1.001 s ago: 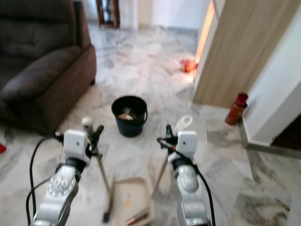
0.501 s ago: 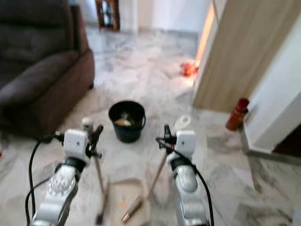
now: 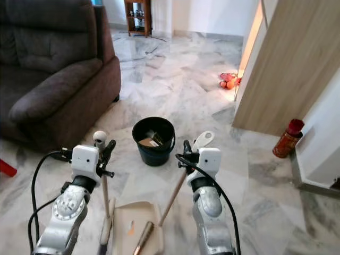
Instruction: Sweep floor
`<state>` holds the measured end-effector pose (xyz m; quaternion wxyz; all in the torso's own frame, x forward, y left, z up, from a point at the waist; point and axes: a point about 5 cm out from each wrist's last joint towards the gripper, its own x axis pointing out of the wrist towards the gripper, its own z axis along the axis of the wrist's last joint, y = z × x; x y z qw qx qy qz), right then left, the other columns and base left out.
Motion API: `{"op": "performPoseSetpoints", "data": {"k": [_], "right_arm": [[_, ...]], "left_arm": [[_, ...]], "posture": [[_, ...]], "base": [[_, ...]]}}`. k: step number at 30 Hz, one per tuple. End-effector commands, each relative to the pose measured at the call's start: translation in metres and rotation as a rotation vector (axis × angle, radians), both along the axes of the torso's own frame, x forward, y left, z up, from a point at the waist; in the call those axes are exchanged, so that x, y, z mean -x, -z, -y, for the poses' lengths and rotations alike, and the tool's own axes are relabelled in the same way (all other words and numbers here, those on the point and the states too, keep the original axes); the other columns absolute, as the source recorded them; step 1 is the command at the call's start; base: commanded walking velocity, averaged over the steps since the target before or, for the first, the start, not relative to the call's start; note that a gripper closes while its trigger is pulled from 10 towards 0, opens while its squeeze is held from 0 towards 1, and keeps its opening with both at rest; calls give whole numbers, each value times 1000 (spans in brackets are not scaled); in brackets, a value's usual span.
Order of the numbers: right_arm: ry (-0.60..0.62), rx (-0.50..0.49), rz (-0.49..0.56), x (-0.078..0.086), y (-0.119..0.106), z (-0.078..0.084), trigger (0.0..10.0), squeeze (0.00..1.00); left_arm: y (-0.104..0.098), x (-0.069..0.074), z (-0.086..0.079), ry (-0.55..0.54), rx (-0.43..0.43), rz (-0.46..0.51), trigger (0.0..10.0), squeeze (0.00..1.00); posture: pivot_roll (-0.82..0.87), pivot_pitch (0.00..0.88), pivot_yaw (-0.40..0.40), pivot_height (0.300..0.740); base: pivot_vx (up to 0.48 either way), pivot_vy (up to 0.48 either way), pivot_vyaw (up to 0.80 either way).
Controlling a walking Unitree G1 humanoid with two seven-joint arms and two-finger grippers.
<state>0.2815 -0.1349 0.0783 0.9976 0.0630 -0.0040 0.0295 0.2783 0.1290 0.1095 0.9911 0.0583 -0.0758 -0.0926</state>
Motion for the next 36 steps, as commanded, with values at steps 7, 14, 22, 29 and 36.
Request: {"op": "performPoseSetpoints", "data": {"k": [7, 14, 22, 29, 36], "right_arm": [[-46, -18, 78, -6, -18, -14, 10000, 0], [-57, -16, 78, -6, -18, -15, 10000, 0], [-66, -18, 78, -5, -18, -17, 10000, 0], [-64, -20, 73, -6, -18, -16, 10000, 0], [-66, -26, 73, -6, -18, -17, 10000, 0]], "left_arm": [[-11, -2, -5, -10, 5, 52, 10000, 0], [-11, -1, -5, -12, 5, 52, 10000, 0], [-11, -1, -5, -14, 3, 52, 10000, 0], [-11, -1, -5, -13, 4, 51, 10000, 0], [-11, -1, -3, -4, -13, 54, 10000, 0]], "posture": [[102, 6, -4, 740], [105, 7, -4, 740], [105, 9, -5, 740], [106, 9, -6, 740], [107, 7, -7, 740]], "base": [[299, 0, 0], [302, 0, 0], [302, 0, 318], [302, 0, 0], [300, 0, 0]]}}
